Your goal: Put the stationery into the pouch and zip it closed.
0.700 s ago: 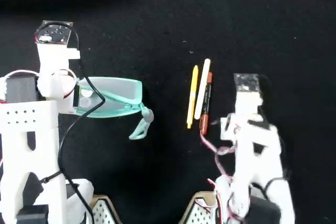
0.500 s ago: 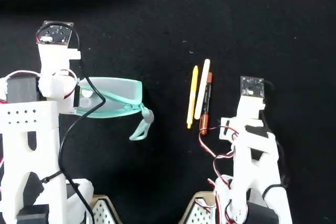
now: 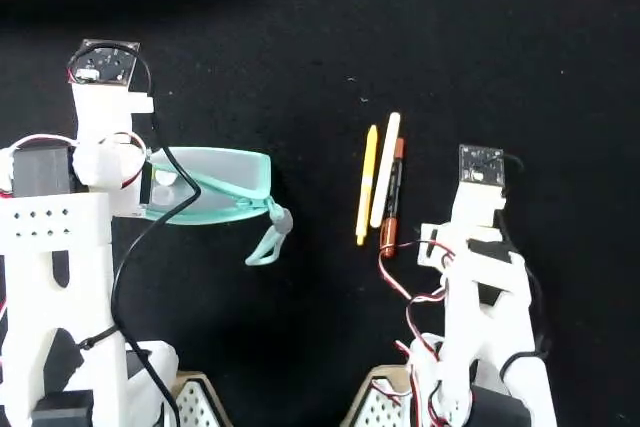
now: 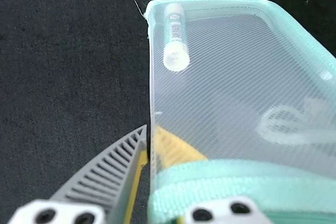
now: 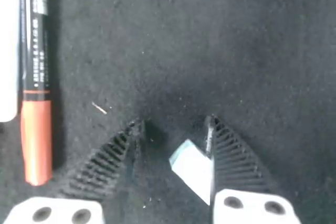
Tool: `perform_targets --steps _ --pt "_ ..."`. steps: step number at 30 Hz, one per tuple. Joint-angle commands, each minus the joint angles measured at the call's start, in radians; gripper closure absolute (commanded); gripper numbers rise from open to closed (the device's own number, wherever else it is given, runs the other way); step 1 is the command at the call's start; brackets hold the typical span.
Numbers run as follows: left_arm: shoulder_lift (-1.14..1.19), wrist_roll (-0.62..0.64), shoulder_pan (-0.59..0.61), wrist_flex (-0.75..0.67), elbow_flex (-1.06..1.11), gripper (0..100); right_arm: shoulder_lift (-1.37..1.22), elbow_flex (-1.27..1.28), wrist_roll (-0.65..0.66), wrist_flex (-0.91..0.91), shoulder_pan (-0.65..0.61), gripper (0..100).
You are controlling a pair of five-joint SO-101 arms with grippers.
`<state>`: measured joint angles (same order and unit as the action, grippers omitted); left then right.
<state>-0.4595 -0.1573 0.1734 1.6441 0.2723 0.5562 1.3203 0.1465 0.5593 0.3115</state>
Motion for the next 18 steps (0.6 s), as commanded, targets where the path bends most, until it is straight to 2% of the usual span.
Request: perform_targets --steps 1,18 --pt "0.011 0.014 0.002 -0.003 0.048 97 0.024 0.001 -0.011 -0.018 -0.02 79.7" --pt "0.011 0.014 0.005 -0.002 0.048 97 0.025 0.002 -0.009 -0.014 -0.048 79.6"
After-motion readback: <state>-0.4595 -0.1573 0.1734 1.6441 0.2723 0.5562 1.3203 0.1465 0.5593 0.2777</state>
